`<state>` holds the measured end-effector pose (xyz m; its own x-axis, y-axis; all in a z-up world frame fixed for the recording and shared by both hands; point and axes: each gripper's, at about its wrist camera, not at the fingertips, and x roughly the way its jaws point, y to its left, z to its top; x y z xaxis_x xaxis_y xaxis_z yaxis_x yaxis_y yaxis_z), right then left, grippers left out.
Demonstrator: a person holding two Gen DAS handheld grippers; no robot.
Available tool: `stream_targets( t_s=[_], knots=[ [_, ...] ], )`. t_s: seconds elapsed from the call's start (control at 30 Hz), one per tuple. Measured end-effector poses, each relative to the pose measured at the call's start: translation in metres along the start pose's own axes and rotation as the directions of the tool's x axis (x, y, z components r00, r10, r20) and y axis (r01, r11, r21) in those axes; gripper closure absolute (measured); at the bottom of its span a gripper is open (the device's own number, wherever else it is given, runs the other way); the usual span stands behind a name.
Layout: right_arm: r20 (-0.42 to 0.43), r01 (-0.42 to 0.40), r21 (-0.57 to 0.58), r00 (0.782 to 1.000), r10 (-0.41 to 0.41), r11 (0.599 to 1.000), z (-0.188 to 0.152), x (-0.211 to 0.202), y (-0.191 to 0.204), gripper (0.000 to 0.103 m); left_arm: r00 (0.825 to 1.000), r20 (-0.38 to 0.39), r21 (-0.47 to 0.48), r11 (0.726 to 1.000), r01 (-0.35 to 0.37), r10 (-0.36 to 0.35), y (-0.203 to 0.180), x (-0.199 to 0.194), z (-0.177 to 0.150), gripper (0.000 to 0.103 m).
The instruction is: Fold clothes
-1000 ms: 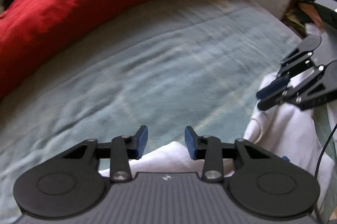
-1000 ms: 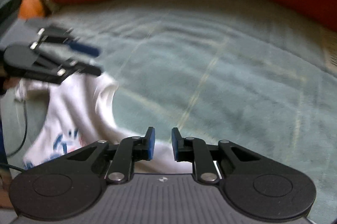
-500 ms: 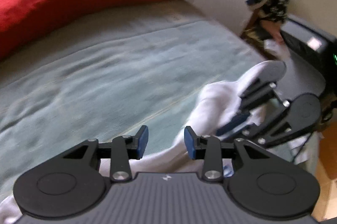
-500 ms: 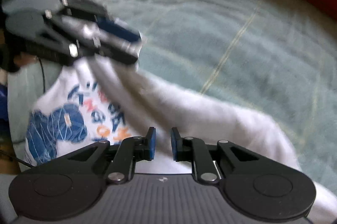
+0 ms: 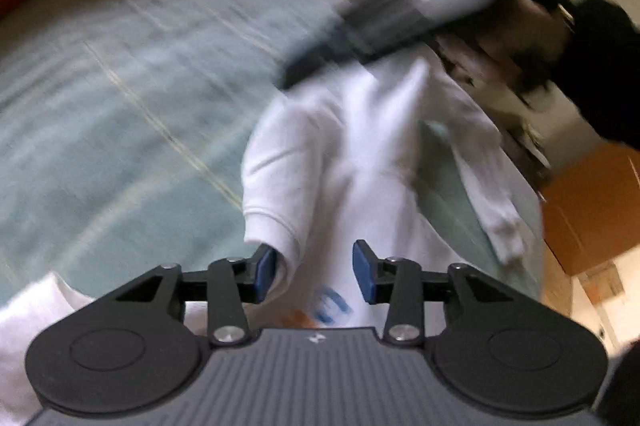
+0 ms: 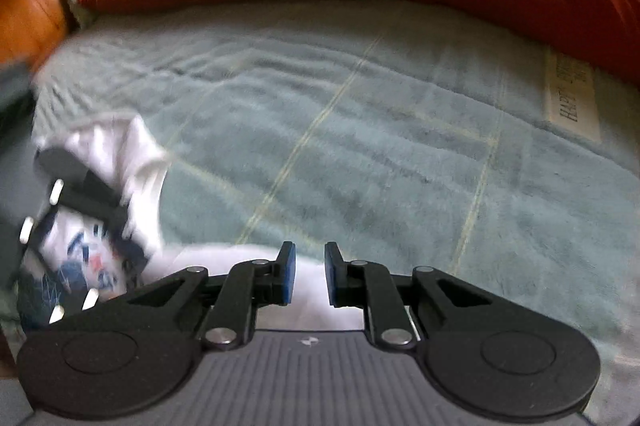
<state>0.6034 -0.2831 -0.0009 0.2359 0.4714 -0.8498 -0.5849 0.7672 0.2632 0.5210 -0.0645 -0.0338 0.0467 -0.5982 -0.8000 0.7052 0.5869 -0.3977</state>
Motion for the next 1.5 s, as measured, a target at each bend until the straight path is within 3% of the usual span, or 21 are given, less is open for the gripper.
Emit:
stream_targets(
  t_s=[0.1,0.17,0.4,0.5,0.67,0.87,0.97,1.07,1.17,1.3,1.43,1.5],
  knots=[
    [-0.021,-0.106,0.059,0.994,0.107,0.993,0.009,0.021,-0.018,0.074,1.0,-0.021,0.019,1.0,-0.001,0.001,-0.013,0.006,-0.013,0.063],
    [-0.055,-0.18,0.039,0.982,0.182,0.983,0.008,0.031,-0.013,0.071,1.0,-0.014,0.003,1.0,0.001,-0.001,-0.016,0.005,-0.017,0.061],
    [-0.164,-0.414,-0.013,0.899,0.407,0.91,-0.003,0.04,0.02,0.065,1.0,0.006,-0.01,1.0,-0.018,0.018,-0.02,0.002,-0.025,0.061],
    [-0.232,-0.46,-0.013,0.865,0.444,0.888,-0.014,0.042,0.035,0.064,1.0,0.02,-0.023,0.999,-0.024,0.024,-0.019,0.0,-0.025,0.061],
    [-0.293,-0.49,-0.016,0.835,0.465,0.871,-0.028,0.043,0.054,0.059,0.996,0.027,-0.022,0.996,-0.085,0.086,-0.015,-0.018,-0.031,0.061],
    [-0.3,-0.452,0.002,0.851,0.432,0.892,-0.04,0.05,0.062,0.058,0.983,0.041,0.013,0.984,-0.177,0.176,0.001,-0.056,-0.038,0.056],
    [-0.251,-0.468,0.062,0.848,0.468,0.882,-0.043,0.049,0.059,0.058,0.968,0.03,0.067,0.966,-0.251,0.249,0.024,-0.071,-0.033,0.055],
    [-0.245,-0.45,0.05,0.86,0.448,0.892,-0.047,0.05,0.063,0.069,0.957,0.02,0.129,0.948,-0.291,0.291,0.053,-0.081,-0.025,0.051],
    [-0.254,-0.429,0.048,0.868,0.427,0.902,-0.051,0.052,0.065,0.075,0.964,-0.032,0.191,0.948,-0.254,0.265,0.086,-0.077,-0.012,0.048],
    [-0.254,-0.413,0.043,0.876,0.41,0.91,-0.055,0.053,0.065,0.075,0.976,-0.131,0.231,0.963,-0.14,0.173,0.123,-0.064,0.006,0.051],
    [-0.248,-0.402,0.029,0.884,0.396,0.915,-0.057,0.053,0.067,0.075,0.961,-0.252,0.273,0.961,-0.046,0.117,0.13,-0.052,0.004,0.051],
    [-0.241,-0.399,0.028,0.887,0.394,0.916,-0.059,0.053,0.066,0.075,0.942,-0.305,0.309,0.95,-0.041,0.14,0.128,-0.043,-0.003,0.051]
  ],
)
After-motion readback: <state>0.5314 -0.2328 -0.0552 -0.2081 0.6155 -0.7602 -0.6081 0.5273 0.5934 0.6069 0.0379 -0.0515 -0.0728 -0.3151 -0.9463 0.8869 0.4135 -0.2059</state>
